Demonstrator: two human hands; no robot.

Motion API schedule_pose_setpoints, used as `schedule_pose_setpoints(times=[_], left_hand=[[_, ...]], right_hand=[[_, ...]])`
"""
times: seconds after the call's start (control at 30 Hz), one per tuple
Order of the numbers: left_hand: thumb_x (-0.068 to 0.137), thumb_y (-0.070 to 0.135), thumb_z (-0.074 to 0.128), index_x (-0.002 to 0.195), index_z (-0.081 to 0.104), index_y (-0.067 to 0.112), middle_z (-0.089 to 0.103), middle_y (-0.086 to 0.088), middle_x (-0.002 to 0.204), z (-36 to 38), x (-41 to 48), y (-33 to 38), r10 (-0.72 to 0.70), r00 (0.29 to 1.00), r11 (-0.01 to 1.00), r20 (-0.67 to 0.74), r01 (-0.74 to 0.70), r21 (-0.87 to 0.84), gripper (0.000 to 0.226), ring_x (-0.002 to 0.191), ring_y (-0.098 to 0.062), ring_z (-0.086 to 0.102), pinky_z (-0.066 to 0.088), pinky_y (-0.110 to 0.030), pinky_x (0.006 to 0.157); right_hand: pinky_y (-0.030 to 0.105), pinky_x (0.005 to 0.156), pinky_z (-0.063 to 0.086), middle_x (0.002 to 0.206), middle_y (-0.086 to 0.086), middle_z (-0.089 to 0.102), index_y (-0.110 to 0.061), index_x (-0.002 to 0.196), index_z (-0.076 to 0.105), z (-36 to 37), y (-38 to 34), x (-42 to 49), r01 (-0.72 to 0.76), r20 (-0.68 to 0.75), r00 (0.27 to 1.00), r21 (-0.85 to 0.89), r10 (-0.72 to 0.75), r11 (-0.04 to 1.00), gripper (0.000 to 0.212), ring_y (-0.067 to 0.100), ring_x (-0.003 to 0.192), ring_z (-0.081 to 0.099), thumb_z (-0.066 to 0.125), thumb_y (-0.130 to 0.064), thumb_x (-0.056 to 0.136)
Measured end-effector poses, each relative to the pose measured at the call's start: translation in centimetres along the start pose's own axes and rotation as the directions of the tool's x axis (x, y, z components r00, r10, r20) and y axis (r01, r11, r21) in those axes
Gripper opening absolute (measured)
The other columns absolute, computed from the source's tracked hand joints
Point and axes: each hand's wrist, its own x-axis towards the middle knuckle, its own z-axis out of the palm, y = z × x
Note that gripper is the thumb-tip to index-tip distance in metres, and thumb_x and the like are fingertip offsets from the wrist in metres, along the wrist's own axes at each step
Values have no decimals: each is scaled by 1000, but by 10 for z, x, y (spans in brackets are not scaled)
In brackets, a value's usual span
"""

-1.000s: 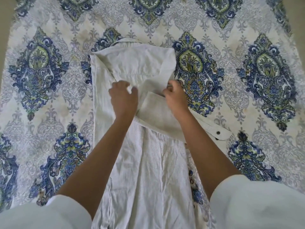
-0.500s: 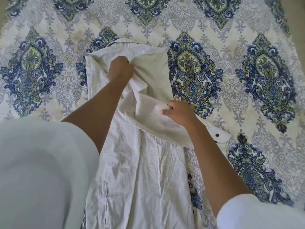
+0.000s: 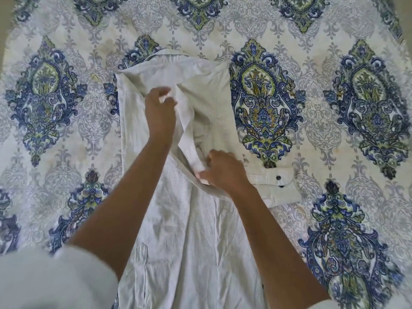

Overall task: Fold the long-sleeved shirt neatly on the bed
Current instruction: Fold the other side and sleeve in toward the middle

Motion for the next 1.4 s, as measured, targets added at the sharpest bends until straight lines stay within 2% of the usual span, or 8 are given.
schedule_pose_setpoints(times=[0.17,0.3,0.43,0.7,0.83,1.0,1.23,1.4], left_hand=[[78,-4,38,90,62,13,64,-2,87,-33,-97,-38,-108,991,992,-75,103,-66,31,78,-17,61,48,-25,66],[89,8,49,88,55,19,58,0,91,-42,-133,-57,-324,943,944,-78,317,-90,12,87,-20,58,49,-33,77],[94,46,44,103,61,15,68,-3,97,-46,-154,-45,-534,787,773,309,602,-200,36,89,-21,64,50,-33,77],[94,16,50,107,61,5,69,-10,105,-62,-130,-35,-446,748,539,492,663,-519,21,97,-22,66,51,-35,91],[85,-3,51,82,54,15,58,-3,79,-70,-103,-24,-454,854,756,255,520,-397,18,68,-15,54,47,-26,58],[80,-1,53,120,56,10,63,-5,93,-73,-96,-32,-388,890,891,240,429,-150,41,74,-19,58,47,-31,66],[84,23,66,100,60,7,62,-5,89,-77,-178,-85,-596,695,734,401,674,-78,24,72,-18,60,48,-28,64],[76,27,74,112,64,4,69,-12,107,-93,-257,-113,-611,529,641,589,767,-23,44,94,-26,66,49,-39,88]], right_hand=[[43,104,24,120,5,56,-15,115,56,-4,20,-15,-156,118,976,-197,181,968,42,26,129,37,62,-38,81],[23,55,35,65,0,53,-13,73,58,-16,19,-32,-16,-20,1000,344,24,939,9,13,64,54,59,-14,82],[30,67,36,78,14,51,-7,86,59,-13,20,-61,-74,70,997,950,25,304,27,20,71,48,75,-23,70],[35,84,55,97,12,72,-2,109,64,21,29,-127,-215,214,977,961,-28,-174,32,21,87,69,51,-25,91],[46,96,47,104,14,69,-12,98,73,38,50,-147,-240,233,970,966,-72,-95,37,28,96,65,61,-42,79],[30,74,52,87,9,70,-7,91,68,59,70,-165,-411,490,872,721,9,558,22,22,79,65,78,-14,71],[56,109,31,125,13,59,-11,123,60,88,89,-176,-288,263,956,928,-133,-236,68,32,119,52,85,-21,61],[43,62,58,102,7,70,-12,116,57,89,94,-197,-350,330,925,933,-186,-84,88,25,80,69,93,-16,36]])
